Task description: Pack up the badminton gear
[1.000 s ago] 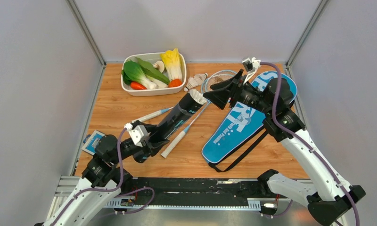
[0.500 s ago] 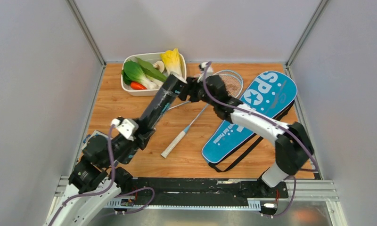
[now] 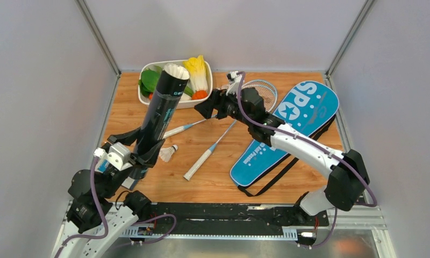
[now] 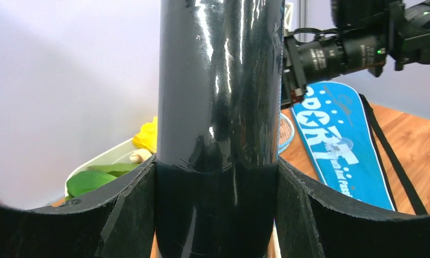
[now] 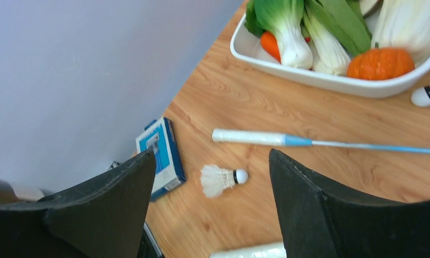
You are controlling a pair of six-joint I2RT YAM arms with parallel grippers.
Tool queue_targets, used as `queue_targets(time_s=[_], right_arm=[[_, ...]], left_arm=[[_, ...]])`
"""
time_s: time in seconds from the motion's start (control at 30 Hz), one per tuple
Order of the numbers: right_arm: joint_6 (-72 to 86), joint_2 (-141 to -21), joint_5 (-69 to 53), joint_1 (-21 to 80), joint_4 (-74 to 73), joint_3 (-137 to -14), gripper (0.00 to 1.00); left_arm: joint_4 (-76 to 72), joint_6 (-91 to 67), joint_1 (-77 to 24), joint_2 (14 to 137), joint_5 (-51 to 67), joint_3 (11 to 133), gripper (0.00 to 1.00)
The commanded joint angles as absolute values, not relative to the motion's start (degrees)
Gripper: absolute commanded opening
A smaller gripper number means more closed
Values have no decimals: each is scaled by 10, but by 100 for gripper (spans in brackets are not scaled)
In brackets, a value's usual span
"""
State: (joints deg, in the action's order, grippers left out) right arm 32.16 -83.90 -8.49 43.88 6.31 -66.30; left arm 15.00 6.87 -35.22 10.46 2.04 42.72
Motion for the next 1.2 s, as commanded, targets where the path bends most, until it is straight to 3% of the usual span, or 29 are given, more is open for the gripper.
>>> queue_targets(time_s=[0.0,0.47,0.93,1.17], right_arm=[[286,-932,-13,487,18,-734,80],[190,-1224,215,641,-86,-993,76],[138,-1282,283,703,-98,-1016,74],[97,-1301,356,725,-109,-1030,68]], left_arm=[[102,61,-352,92,33,466,27],[113,22,-353,67,78,542,27],[121,12,-352,50,72,527,27],[124,7,-352,50,67,521,27]])
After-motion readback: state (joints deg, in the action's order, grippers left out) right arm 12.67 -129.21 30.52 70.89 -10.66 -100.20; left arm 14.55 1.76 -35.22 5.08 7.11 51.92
